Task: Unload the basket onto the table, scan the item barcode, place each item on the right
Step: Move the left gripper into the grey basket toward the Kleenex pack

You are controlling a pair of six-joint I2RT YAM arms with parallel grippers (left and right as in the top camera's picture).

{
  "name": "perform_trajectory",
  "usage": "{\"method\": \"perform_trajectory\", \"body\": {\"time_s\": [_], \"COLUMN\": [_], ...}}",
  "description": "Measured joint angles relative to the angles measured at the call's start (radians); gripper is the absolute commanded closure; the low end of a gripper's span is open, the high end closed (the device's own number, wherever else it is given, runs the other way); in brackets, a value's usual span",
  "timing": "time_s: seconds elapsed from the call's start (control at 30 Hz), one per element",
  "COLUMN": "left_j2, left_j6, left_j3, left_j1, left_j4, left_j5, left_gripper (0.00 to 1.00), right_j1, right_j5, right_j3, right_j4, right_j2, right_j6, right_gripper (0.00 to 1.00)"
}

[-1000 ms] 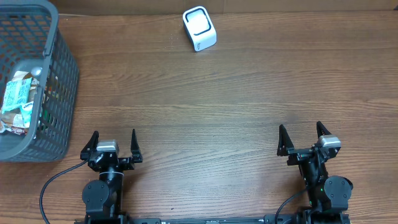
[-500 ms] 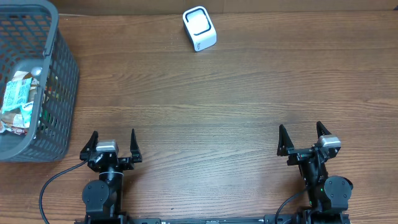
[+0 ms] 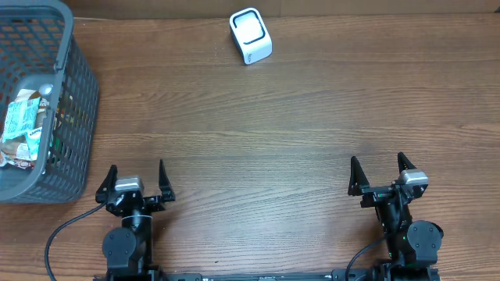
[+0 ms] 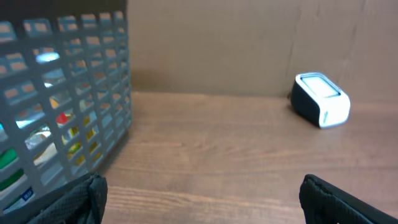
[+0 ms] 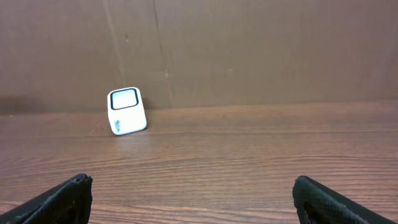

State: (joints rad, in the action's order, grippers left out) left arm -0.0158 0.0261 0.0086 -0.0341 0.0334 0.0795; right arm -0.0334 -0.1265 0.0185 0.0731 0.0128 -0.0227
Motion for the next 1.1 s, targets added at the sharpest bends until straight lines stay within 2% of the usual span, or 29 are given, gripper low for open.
{"method": "perform_trajectory", "body": {"time_s": [0.2,0.37,0.47,0.67,0.87,1.03,1.1], "left_j2": [0.000,-0.004,-0.055,-0.266,-0.563,-0.782,-0.855], "left_j6": [0.024,0.039,0.049,0.061,0.073,0.076,0.076], "left_j3": [0.039,0.229,0.423,0.763,1.154,1.413,1.487], "left_j1": [0.000,0.000,0.000,0.000,0.000,0.000,0.000], "left_j4": [0.032,0.184,0.299,0.482,0.800,0.997,1.051], "left_j5": [-0.046,-0.073,-0.084,-0.095,-0.107,-0.152,-0.168], "left_gripper": [0.01,0.00,0.00,0.00,0.01,0.03,0.00], "right_j1": [0.000,0.000,0.000,0.000,0.000,0.000,0.000], "right_j5": [0.000,0.000,0.000,0.000,0.000,0.000,0.000], "right_j3": [0.000,0.000,0.000,0.000,0.000,0.000,0.000], "right_j4": [0.000,0.001,0.001,0.002,0.003,0.002,0.002], "right_j2": [0.000,0.000,0.000,-0.001,-0.001,-0.001,-0.001], "right_j6": [0.000,0.000,0.001,0.000,0.000,0.000,0.000], "right_gripper": [0.00,0.00,0.00,0.00,0.00,0.00,0.00]}}
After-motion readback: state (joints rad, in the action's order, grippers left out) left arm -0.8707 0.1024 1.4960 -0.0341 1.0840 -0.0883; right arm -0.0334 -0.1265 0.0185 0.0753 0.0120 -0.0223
